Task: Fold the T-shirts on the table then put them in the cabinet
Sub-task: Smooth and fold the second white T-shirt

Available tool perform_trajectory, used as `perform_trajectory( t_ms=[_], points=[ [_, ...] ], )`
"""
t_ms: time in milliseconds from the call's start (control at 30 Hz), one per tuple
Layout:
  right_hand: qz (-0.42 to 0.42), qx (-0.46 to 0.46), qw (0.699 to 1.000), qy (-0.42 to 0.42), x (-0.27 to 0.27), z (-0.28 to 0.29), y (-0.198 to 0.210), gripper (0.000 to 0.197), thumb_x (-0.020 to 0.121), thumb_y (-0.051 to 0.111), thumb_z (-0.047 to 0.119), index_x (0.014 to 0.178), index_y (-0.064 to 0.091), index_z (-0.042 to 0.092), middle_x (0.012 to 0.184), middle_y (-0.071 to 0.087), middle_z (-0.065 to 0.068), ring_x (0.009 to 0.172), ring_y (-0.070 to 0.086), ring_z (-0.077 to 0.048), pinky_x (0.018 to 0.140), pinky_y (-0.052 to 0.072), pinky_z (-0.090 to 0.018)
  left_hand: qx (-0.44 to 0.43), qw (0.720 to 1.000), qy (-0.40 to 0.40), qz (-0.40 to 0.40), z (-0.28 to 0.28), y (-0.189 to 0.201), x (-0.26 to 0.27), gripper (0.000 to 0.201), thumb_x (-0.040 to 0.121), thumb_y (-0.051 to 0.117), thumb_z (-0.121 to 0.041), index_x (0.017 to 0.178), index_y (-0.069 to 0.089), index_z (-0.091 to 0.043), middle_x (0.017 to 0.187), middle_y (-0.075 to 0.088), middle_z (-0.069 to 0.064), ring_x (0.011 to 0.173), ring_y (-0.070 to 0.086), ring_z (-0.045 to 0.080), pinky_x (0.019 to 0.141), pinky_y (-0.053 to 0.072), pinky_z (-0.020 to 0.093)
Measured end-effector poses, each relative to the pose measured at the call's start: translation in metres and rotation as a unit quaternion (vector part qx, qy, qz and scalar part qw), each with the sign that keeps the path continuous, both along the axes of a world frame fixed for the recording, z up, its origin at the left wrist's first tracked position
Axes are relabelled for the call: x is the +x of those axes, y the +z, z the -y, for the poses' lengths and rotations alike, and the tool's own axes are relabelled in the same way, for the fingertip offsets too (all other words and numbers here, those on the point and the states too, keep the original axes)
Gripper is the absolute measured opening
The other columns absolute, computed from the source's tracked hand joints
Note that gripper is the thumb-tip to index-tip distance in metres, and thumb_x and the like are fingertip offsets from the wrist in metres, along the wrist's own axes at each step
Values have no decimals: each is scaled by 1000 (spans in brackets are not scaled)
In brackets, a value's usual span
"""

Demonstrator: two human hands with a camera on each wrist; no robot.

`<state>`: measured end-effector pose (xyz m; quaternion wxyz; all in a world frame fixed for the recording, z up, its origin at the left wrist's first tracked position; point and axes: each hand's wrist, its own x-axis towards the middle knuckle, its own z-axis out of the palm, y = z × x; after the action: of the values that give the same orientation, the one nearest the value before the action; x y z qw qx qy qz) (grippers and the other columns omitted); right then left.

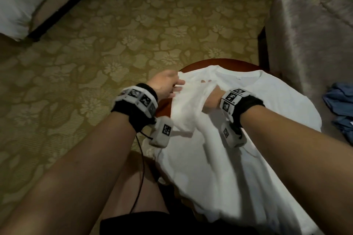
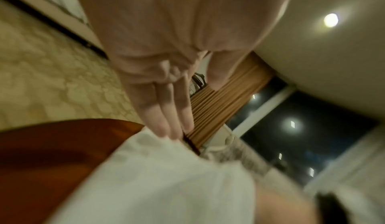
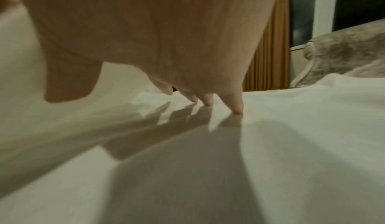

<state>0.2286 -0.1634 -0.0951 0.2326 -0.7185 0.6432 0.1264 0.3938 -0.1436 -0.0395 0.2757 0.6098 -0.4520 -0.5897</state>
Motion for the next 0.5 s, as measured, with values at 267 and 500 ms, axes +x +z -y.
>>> perform_trajectory(
  t_ms=[267,500],
  points=[
    [74,14,991,-114,-48,-27,11,66,98,47,33,151,14,12,155,21,-9,141,27,-28,114,26,-39,-31,819,-323,472,-13,-55,-37,74,94,47,-47,153,7,-26,160,-6,7,146,9,32,116,20,48],
    [71,-10,982,-176,-112,-54,12,39,94,49,18,131,51,7,132,53,-15,121,51,-31,98,42,-36,-15,760,-297,578,5,-52,-53,91,68,48,-78,138,36,-22,149,31,15,133,32,39,106,32,52]
  ],
)
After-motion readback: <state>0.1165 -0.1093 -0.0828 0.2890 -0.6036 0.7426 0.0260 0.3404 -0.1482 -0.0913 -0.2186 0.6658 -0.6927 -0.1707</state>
